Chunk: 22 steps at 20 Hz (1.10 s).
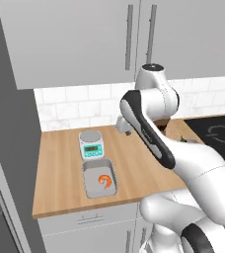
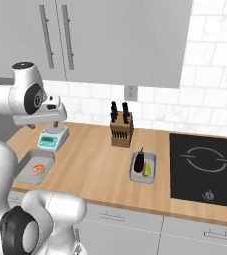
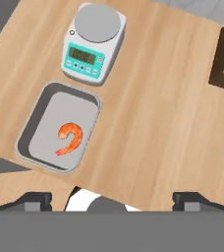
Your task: Take the meat container that has the shrimp and place it on the second highest rack of the freezer. Then take the vegetable container that has the lemon wedge and eggplant and place it on the highest rack of the freezer.
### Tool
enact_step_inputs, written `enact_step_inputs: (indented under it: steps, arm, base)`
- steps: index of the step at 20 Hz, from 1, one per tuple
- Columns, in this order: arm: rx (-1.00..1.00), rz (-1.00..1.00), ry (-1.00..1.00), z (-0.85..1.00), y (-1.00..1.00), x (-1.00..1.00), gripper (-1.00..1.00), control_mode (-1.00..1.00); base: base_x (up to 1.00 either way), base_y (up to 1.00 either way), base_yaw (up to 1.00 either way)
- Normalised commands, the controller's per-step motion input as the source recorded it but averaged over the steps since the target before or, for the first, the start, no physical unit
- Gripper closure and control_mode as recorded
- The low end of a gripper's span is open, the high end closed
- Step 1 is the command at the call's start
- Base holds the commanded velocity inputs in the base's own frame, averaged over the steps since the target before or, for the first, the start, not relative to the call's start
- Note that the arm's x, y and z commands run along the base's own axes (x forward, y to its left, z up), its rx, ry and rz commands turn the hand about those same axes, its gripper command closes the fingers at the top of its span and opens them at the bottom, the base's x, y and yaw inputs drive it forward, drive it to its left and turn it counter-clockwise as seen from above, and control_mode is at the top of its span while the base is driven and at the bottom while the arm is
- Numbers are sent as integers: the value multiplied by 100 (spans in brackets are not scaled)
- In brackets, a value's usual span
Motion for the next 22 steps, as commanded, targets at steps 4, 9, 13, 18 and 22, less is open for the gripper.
enact_step_inputs:
  steps: [4, 9, 13, 18, 22]
  arm:
    - [0, 34, 5, -24, 52, 34, -100, -100]
    - [0, 27, 8, -33, 26, 41, -100, -100]
    - [0, 20, 5, -54, 11, 3, -100, -100]
    - [-2, 7, 6, -55, 47, -18, -100, -100]
    - [-2, 4, 3, -40, 48, -18, -100, -100]
  base:
    - [0, 0, 0]
    - [0, 0, 0]
    - [0, 0, 0]
    - [0, 0, 0]
    - [0, 0, 0]
